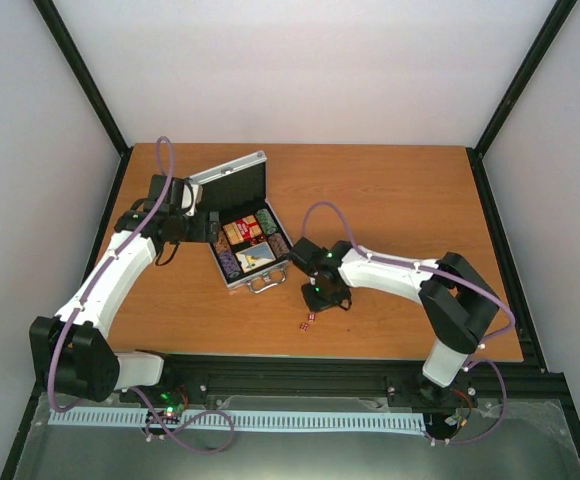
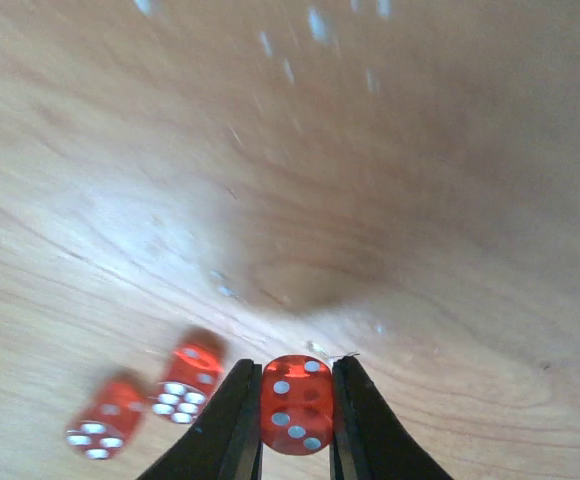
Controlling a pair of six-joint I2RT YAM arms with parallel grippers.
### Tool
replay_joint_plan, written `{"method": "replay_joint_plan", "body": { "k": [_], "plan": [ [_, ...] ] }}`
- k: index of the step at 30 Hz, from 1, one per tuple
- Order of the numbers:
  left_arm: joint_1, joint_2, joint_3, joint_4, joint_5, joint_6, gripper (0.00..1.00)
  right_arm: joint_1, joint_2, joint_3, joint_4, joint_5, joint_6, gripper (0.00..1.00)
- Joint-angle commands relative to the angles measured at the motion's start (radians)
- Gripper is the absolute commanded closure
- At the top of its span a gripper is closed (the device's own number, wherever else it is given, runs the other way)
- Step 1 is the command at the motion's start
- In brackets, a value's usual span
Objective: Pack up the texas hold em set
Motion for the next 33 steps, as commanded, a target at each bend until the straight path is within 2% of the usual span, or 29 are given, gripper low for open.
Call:
{"method": "replay_joint_plan", "body": {
  "k": [1, 5, 14, 23, 29, 33],
  "plan": [
    [0.007, -0.008, 0.007, 0.011, -0.008, 0.013, 0.0, 0.006, 0.011, 0.193, -0.055, 0.047, -0.022, 0.97],
    [0.007, -0.019, 0.007, 0.005, -0.011, 0.012, 0.0, 0.005, 0.104, 0.365, -0.03, 0.045, -0.055, 0.97],
    [0.007, -0.036, -0.003, 0.0, -0.003, 0.001, 0.0, 0.002, 0.435, 0.761, 0.06, 0.018, -0.136, 0.97],
    [0.007, -0.049, -0.018, -0.007, -0.001, 0.004, 0.0, 0.0, 0.609, 0.94, 0.168, -0.005, -0.11, 0.97],
    [0.007, -0.053, -0.022, -0.013, -0.002, 0.007, 0.0, 0.0, 0.714, 1.054, 0.118, -0.019, -0.113, 0.97],
    [0.007, -0.053, -0.024, -0.017, -0.004, 0.013, 0.0, 0.0, 0.745, 1.065, 0.105, -0.001, -0.111, 0.97]
  ]
}}
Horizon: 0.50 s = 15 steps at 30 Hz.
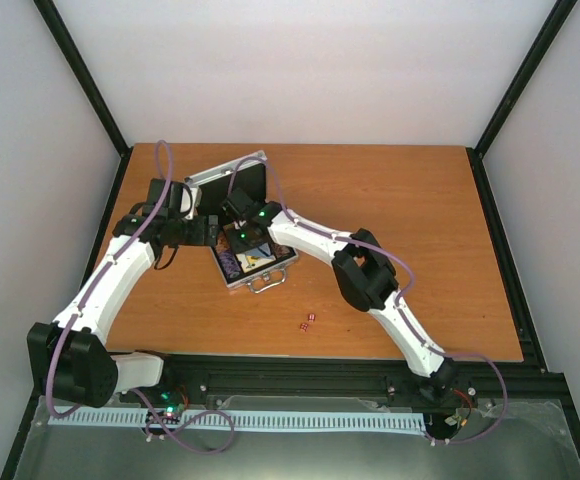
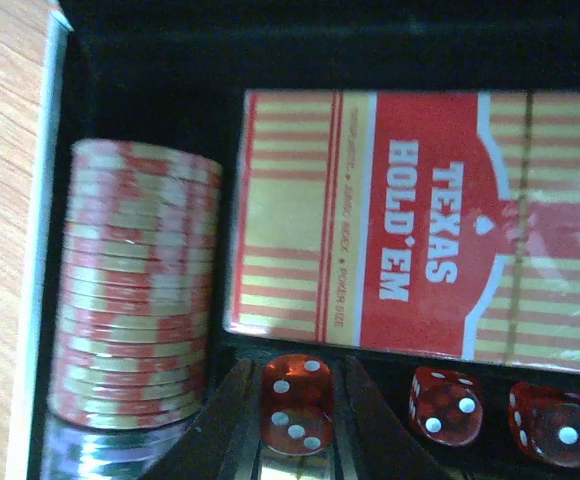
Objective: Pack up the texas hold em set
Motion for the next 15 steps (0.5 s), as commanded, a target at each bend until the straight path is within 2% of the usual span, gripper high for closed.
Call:
{"method": "replay_joint_plan", "body": {
  "k": [1, 8, 15],
  "plan": [
    [0.007, -0.023, 0.002, -0.013, -0.002, 0.014, 0.0, 0.001, 0.042, 0.026, -0.03, 0.018, 0.002, 0.97],
    [0.007, -0.019, -0.001, -0.011, 0.0, 0.018, 0.0, -0.002, 0.061, 0.031, -0.079, 0.084, 0.025, 0.97],
    [0.007, -0.018, -0.002, -0.012, 0.002, 0.019, 0.0, -0.008, 0.07, 0.029, -0.113, 0.176, 0.042, 0.92]
  ]
}}
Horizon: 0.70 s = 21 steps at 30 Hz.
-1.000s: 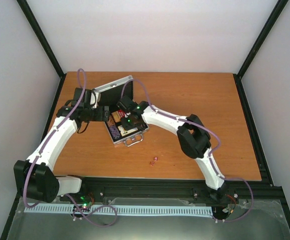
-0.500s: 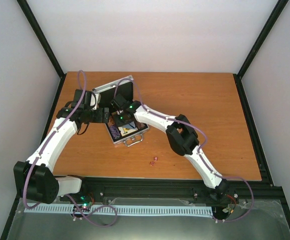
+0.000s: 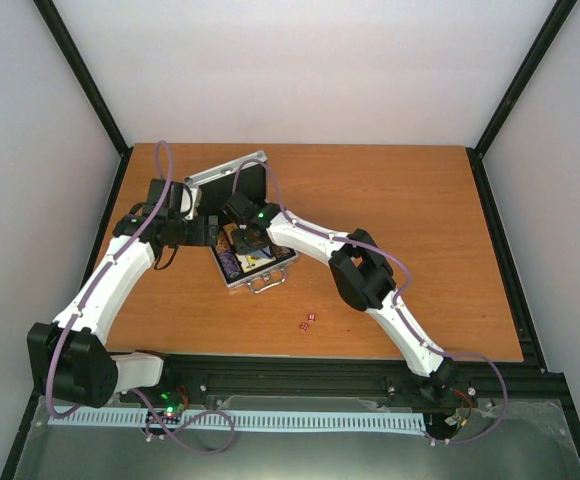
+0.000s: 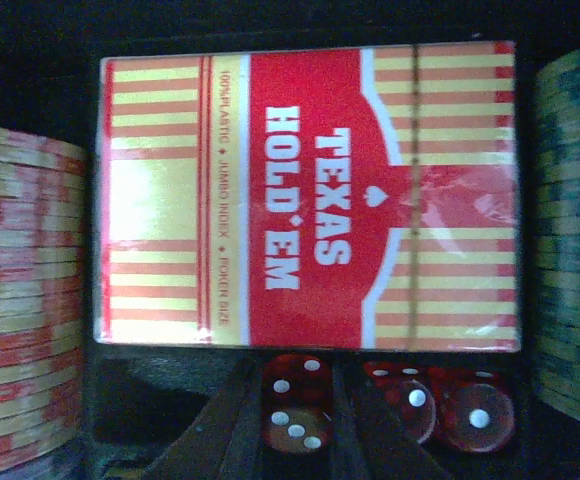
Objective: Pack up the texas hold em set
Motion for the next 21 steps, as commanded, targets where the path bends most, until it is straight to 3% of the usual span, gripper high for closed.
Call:
{"method": "replay_joint_plan", "body": {
  "k": [1, 4, 9, 17, 21],
  "plan": [
    [0.007, -0.018, 0.0, -0.011, 0.001, 0.017, 0.0, -0.007, 0.028, 0.018, -0.059, 0.076, 0.014, 0.91],
    [0.007, -0.017, 0.0, -0.011, 0.0, 0.017, 0.0, -0.009, 0.021, 0.017, -0.047, 0.058, -0.003, 0.85],
    [0.007, -0.012, 0.003, -0.01, -0.001, 0.015, 0.0, -0.009, -0.039, -0.02, 0.004, 0.006, -0.042, 0.58],
    [0.007, -0.005, 0.014, -0.01, 0.0, 0.014, 0.0, -0.006, -0.128, -0.009, -0.027, -0.025, -0.062, 0.54],
    [0.007, -0.004, 0.019, -0.011, -0.005, 0.011, 0.0, -0.001, -0.197, -0.055, -0.069, -0.012, -0.058, 0.42]
  ]
}}
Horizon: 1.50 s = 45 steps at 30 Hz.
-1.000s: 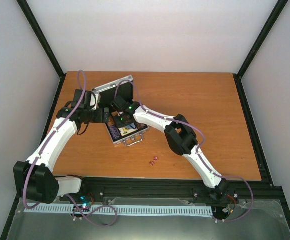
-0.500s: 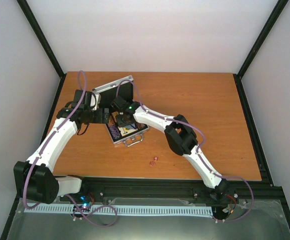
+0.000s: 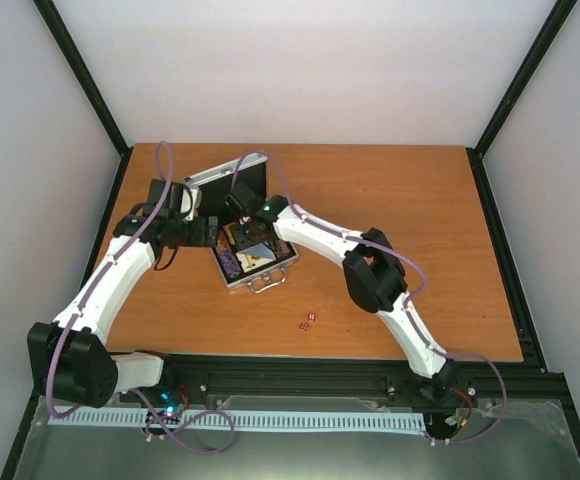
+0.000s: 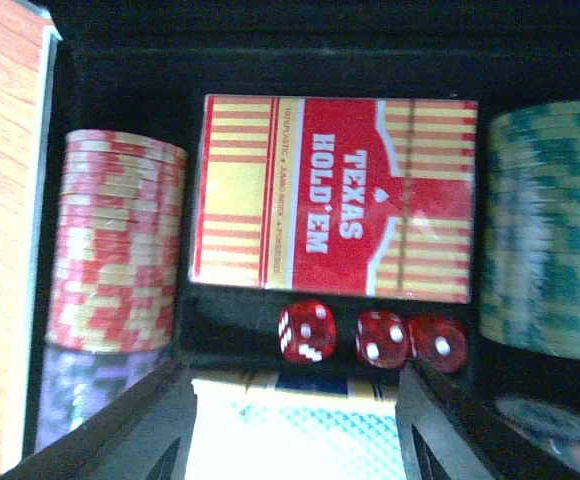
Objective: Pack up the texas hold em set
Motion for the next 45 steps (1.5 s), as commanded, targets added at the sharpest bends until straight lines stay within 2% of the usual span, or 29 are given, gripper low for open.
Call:
{"method": "replay_joint_plan", "body": {
  "k": [1, 5, 12, 17, 25, 32, 45],
  "plan": [
    [0.007, -0.004, 0.025, -0.006, -0.003, 0.009, 0.0, 0.0, -0.133, -0.059, -0.061, 0.01, -0.007, 0.39],
    [0.007, -0.005, 0.027, -0.002, -0.001, 0.003, 0.0, 0.0, -0.236, -0.225, -0.087, 0.025, -0.001, 0.37],
    [0.007, 0.008, 0.029, 0.008, 0.003, 0.0, 0.0, 0.005, -0.477, -0.662, -0.072, 0.037, 0.034, 0.38],
    [0.007, 0.019, 0.024, 0.019, 0.008, 0.001, 0.0, 0.026, -0.554, -0.814, -0.082, 0.018, 0.042, 0.4],
    [0.007, 0.035, 0.033, 0.02, 0.01, 0.006, 0.0, 0.051, -0.592, -0.919, -0.066, -0.029, 0.099, 0.44],
    [0.007, 0.038, 0.034, 0.02, 0.008, 0.011, 0.0, 0.091, -0.592, -0.947, -0.052, -0.065, 0.148, 0.47],
    [0.007, 0.041, 0.028, 0.024, 0.008, 0.013, 0.0, 0.098, -0.599, -1.0, -0.067, -0.052, 0.217, 0.77]
  ]
}}
